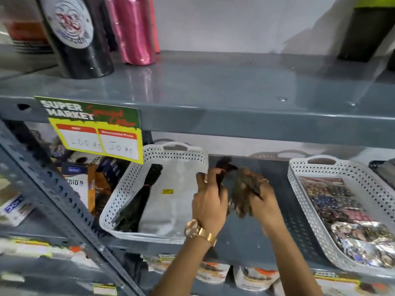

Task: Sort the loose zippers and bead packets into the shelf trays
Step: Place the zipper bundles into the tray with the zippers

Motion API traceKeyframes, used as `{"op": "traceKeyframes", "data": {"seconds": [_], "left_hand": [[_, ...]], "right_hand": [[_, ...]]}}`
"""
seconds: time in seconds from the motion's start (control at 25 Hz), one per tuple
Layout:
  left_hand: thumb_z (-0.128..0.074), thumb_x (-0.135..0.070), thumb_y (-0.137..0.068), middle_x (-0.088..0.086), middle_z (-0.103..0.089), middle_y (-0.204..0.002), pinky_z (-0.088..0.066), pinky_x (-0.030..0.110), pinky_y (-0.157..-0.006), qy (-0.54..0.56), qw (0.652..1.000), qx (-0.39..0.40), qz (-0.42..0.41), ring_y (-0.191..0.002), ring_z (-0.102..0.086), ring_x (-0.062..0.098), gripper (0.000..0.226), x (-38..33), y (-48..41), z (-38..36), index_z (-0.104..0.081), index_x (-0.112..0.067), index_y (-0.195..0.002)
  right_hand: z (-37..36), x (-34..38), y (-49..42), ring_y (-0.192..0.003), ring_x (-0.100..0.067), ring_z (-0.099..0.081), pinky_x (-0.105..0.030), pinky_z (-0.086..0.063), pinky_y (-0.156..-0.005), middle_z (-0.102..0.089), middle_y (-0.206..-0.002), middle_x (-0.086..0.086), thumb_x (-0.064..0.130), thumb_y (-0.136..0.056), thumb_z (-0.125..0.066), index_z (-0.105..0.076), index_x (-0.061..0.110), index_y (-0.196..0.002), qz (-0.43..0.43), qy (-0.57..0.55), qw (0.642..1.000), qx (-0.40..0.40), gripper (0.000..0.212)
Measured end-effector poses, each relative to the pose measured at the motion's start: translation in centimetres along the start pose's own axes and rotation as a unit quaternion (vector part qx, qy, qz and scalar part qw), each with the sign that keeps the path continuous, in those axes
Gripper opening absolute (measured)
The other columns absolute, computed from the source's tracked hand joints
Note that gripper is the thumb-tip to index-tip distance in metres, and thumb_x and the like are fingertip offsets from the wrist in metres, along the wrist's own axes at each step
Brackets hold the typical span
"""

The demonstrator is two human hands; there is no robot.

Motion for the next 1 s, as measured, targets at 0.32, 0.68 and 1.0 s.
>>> {"op": "traceKeyframes", "data": {"seconds": [0.32, 0.68, 1.0], "left_hand": [[-0.043, -0.019, -0.094, 0.014, -0.045, -0.121, -0.046, 0.041, -0.064, -0.227, 0.962, 0.109, 0.105, -0.092, -0.064, 0.04, 0.031, 12.1, -3.2, 4.4, -0.041, -0.02, -0.126], [-0.037, -0.014, -0.095, 0.01, -0.054, -0.125, -0.049, 0.044, -0.089, -0.317, 0.908, 0.229, 0.149, -0.116, -0.054, 0.034, 0.033, 16.6, -1.1, 1.2, -0.05, -0.021, -0.124], [-0.044, -0.021, -0.096, 0.01, -0.053, -0.124, -0.049, 0.043, -0.083, -0.32, 0.915, 0.193, 0.151, -0.118, -0.049, 0.033, 0.025, 15.9, -0.8, 2.0, -0.058, -0.017, -0.116]], "right_hand": [[-15.5, 4.0, 0.1, -0.067, -0.018, -0.067, -0.03, -0.056, -0.06, -0.062, -0.089, -0.024, -0.002, -0.09, -0.035, -0.047, 0.002, -0.126, -0.017, 0.086, 0.984, 0.158, 0.037], [-20.1, -2.8, 3.7, -0.131, -0.039, -0.035, -0.044, -0.039, -0.104, -0.031, -0.147, -0.016, 0.014, -0.09, -0.05, -0.016, 0.005, -0.145, -0.09, 0.428, 0.874, 0.212, 0.066], [-20.6, -2.0, 3.7, -0.142, -0.045, 0.006, -0.053, -0.008, -0.118, -0.004, -0.159, -0.012, 0.027, -0.094, -0.041, -0.024, 0.016, -0.146, -0.005, 0.582, 0.788, 0.204, 0.056]]}}
Point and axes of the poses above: each hand's wrist, its own y-axis away from the middle knuckle, its own z-axis out of the back of the hand, x = y × z, the point moved 10 cm from there along -y, towards the middle knuckle
